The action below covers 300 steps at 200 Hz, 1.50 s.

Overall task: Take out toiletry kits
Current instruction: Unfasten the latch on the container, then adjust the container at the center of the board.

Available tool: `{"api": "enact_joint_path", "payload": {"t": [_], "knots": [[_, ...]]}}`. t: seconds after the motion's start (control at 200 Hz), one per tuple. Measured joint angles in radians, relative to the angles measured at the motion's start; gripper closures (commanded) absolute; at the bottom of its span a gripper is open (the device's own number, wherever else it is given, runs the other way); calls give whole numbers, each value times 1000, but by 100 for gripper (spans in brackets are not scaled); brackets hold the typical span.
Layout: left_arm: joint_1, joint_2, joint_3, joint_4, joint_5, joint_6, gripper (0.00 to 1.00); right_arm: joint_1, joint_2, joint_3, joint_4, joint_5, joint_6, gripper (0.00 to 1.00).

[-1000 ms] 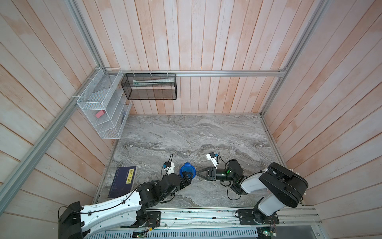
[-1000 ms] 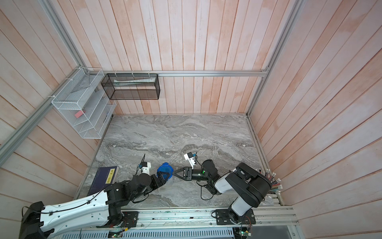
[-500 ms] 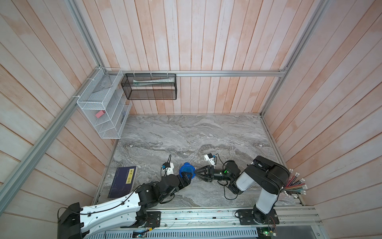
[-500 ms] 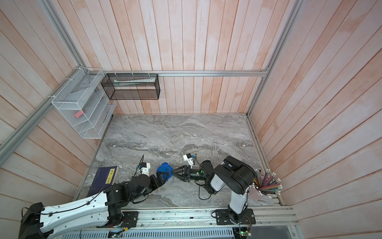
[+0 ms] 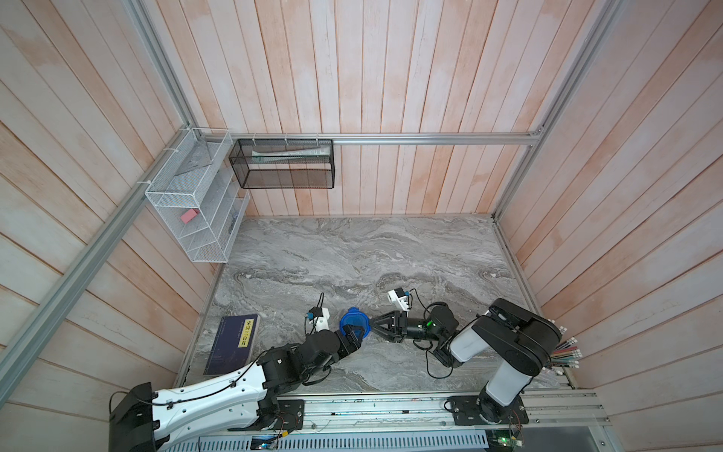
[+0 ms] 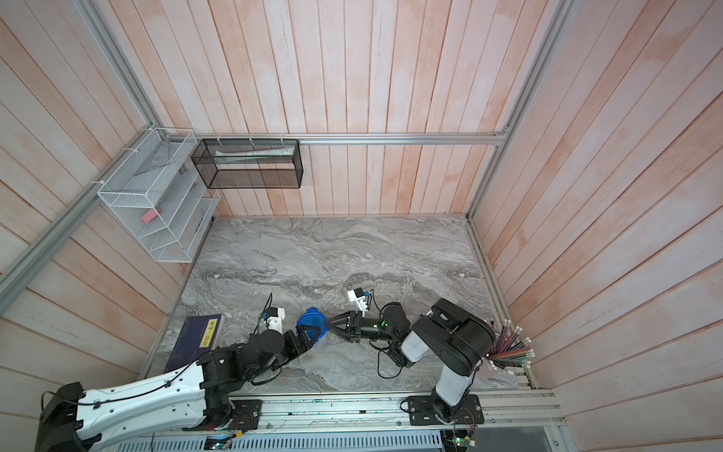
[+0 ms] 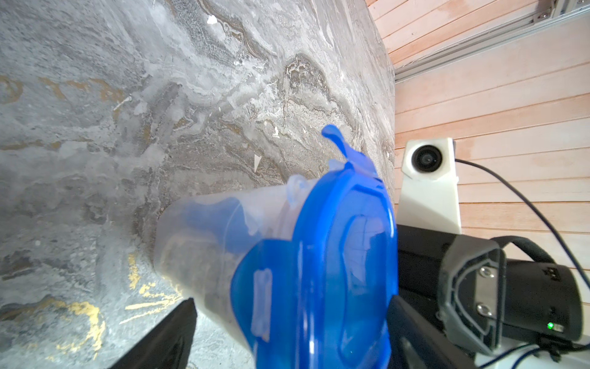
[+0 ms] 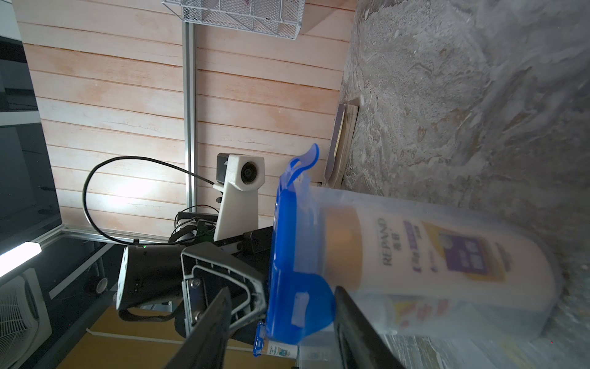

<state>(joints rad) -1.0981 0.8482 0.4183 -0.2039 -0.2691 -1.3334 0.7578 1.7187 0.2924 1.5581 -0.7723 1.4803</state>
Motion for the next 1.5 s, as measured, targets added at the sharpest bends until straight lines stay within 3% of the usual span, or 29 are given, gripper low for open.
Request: {"api": "enact_joint_path", "payload": {"t": [0.575, 0.875, 0.975, 1.035, 1.115, 1.16, 1.215, 1.27, 1.345, 1.5], "knots": [[23, 32, 2, 36, 2, -3, 7, -55, -68, -34, 39, -13, 21, 53], [29, 33, 40, -28, 3, 14, 4, -76, -215, -51, 19, -26, -13, 54], [31, 26, 78, -107, -2, 42, 1, -74, -350, -32, -155, -24, -133, 54], [34, 27, 122, -184, -17, 70, 0, -58, -455, 11, -384, 19, -257, 55], [41, 31, 196, -270, -50, 119, 0, 11, -578, 114, -735, 166, -464, 59], [45, 31, 251, -306, -69, 151, 0, 52, -626, 166, -879, 240, -552, 67], [50, 29, 313, -327, -90, 188, 0, 80, -668, 194, -993, 305, -632, 83], [56, 26, 365, -335, -111, 224, 0, 96, -692, 192, -1078, 369, -673, 100], [66, 17, 412, -338, -140, 270, 0, 144, -684, 183, -1184, 468, -722, 100], [149, 0, 431, -373, -178, 336, 0, 341, -576, 188, -1334, 687, -802, 100]]}}
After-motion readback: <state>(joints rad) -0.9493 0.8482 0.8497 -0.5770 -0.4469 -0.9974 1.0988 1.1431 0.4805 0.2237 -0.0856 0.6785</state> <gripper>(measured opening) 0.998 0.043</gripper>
